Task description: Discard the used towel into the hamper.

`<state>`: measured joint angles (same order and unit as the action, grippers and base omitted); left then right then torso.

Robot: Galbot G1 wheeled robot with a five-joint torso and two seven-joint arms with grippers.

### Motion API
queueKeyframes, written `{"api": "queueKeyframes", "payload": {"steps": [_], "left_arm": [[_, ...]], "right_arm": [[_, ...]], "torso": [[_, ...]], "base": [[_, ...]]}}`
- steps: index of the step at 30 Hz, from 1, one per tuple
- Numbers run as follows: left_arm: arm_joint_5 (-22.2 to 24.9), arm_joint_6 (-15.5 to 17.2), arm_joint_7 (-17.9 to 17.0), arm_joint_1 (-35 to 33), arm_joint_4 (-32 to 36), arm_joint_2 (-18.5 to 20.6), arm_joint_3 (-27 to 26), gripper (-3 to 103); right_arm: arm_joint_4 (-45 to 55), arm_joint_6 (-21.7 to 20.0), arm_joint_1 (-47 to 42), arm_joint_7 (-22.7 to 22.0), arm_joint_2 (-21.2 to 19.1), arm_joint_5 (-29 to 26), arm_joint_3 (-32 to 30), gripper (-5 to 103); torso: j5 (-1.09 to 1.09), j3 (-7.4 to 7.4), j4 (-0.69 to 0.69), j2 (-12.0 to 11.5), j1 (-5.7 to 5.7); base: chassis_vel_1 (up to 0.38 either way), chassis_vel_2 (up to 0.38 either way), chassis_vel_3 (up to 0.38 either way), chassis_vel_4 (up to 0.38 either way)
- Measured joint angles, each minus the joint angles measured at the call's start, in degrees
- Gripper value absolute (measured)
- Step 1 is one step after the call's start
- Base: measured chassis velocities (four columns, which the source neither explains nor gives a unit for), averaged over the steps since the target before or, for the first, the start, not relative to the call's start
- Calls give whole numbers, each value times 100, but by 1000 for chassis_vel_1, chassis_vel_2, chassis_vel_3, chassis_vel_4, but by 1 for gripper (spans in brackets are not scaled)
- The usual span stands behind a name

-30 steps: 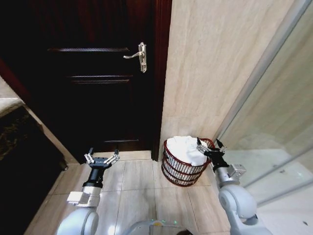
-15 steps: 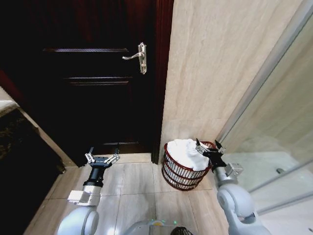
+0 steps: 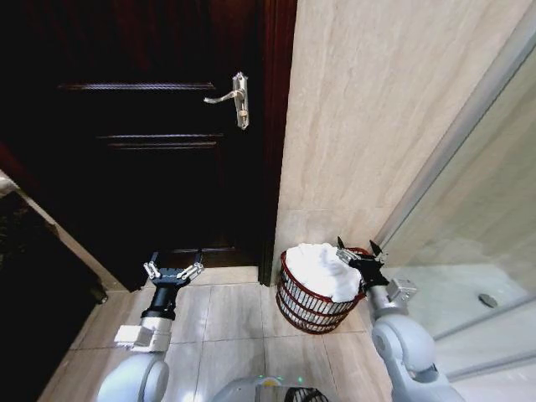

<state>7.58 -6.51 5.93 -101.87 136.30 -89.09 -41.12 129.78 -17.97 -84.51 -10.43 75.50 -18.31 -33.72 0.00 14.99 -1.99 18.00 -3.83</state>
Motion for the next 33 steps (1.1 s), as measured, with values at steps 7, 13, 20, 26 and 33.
{"api": "queueKeyframes", "payload": {"steps": [7, 13, 20, 26, 33], "left_arm": [[-11, 2, 16, -16, 9, -4, 4, 100], [-16, -42, 23, -62, 43, 1, 6, 100], [7, -244, 72, -87, 42, -37, -22, 100], [31, -275, 89, -153, 147, -134, -71, 100], [59, -431, 92, -267, 172, -227, -175, 100]], "right_arm": [[1, -1, -19, 0, 1, -11, -3, 100], [-219, -363, 60, 36, -149, -411, -4, 100], [-949, -922, 511, 29, -554, -1224, 115, 100], [-1418, -1303, 932, -192, -824, -1796, 422, 100], [-1817, -1476, 1162, -237, -874, -1990, 641, 100]], "torso": [[1, 108, 0, 153, -49], [0, 194, 0, 279, -88], [1, 207, 0, 296, -95], [0, 204, -1, 293, -95], [0, 197, 0, 283, -91]], "base": [[0, 0, 0, 0], [0, 0, 0, 0], [0, 0, 0, 0], [0, 0, 0, 0], [0, 0, 0, 0]]}}
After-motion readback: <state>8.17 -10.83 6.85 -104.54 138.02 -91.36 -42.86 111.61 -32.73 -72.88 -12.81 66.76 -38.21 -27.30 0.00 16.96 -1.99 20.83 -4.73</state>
